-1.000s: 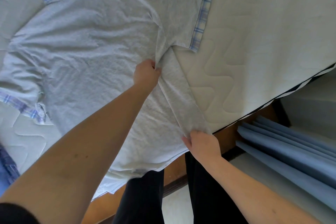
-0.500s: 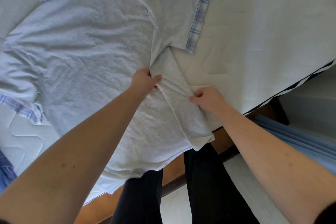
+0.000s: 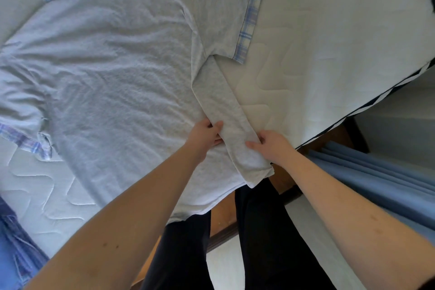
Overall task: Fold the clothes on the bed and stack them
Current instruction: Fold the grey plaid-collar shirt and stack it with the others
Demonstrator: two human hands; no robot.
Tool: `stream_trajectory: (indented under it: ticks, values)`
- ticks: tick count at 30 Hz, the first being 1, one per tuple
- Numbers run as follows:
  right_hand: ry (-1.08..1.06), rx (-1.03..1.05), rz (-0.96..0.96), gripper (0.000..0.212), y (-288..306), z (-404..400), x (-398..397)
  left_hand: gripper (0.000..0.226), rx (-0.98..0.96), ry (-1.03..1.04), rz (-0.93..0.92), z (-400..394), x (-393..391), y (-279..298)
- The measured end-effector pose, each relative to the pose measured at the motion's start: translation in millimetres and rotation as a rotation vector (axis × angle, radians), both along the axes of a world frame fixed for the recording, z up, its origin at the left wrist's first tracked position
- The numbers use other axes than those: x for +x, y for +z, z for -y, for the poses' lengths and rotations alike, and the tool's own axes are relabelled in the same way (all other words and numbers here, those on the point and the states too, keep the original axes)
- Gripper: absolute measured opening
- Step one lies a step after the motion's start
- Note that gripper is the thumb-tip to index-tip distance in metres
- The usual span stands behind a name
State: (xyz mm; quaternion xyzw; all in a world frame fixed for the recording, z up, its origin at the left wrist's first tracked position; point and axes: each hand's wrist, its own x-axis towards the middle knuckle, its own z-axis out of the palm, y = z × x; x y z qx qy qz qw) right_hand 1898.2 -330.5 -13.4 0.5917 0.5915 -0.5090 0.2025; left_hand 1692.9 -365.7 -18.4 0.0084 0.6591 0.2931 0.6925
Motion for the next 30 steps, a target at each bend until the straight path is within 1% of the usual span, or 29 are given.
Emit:
stream_trajectory:
  ticks: [3,5,7,8,9,11,12,15,16,18,20,21,23,25,26,28,30]
  values:
    - [-0.008,-0.033,0.017,0.029,3,18,12,0.02,0.009,-0.04,0.047,11,14,0]
    - [-0.034,0.016,0.058,0.024,7,32,25,0.025,-0.007,-0.098,0.036,20,25,0]
    - [-0.134,0.027,0.053,0.022,9,49,39,0.029,-0.033,-0.183,0.022,30,36,1]
    - [-0.206,-0.007,0.024,0.021,11,58,45,0.028,-0.04,-0.235,0.026,36,40,2]
    - [-0.257,-0.052,0.002,0.023,14,66,49,0.022,-0.031,-0.294,0.029,43,43,2]
    - [-0.269,-0.101,-0.018,0.026,19,78,56,0.01,-0.003,-0.377,0.006,54,48,2]
    - [-0.276,-0.11,-0.034,0.025,22,81,59,0.011,-0.002,-0.385,-0.002,59,51,2]
    - [-0.363,-0.097,-0.127,0.02,27,86,69,0.03,-0.035,-0.328,0.033,68,60,1]
    - [-0.387,-0.11,-0.172,0.02,29,87,71,0.032,-0.035,-0.317,0.037,70,63,2]
    - [-0.44,-0.199,-0.269,0.024,30,90,74,0.034,-0.023,-0.319,0.052,71,65,4]
    - [-0.492,-0.272,-0.315,0.025,31,93,76,0.036,-0.015,-0.335,0.087,72,65,4]
    - [-0.525,-0.27,-0.32,0.021,31,95,78,0.035,-0.016,-0.34,0.094,73,65,5]
    - [-0.629,-0.184,-0.294,0.016,30,100,78,0.029,0.029,-0.402,0.028,74,65,5]
    - [-0.728,-0.027,-0.19,0.021,26,108,76,0.024,0.088,-0.462,-0.049,75,64,4]
    - [-0.753,0.059,-0.118,0.023,24,112,73,0.023,0.083,-0.447,-0.056,76,65,3]
    - [-0.785,0.195,-0.013,0.021,19,123,67,0.018,0.011,-0.322,0.006,79,67,2]
    - [-0.803,0.223,0.032,0.019,13,132,61,0.015,-0.053,-0.224,0.057,81,69,-1]
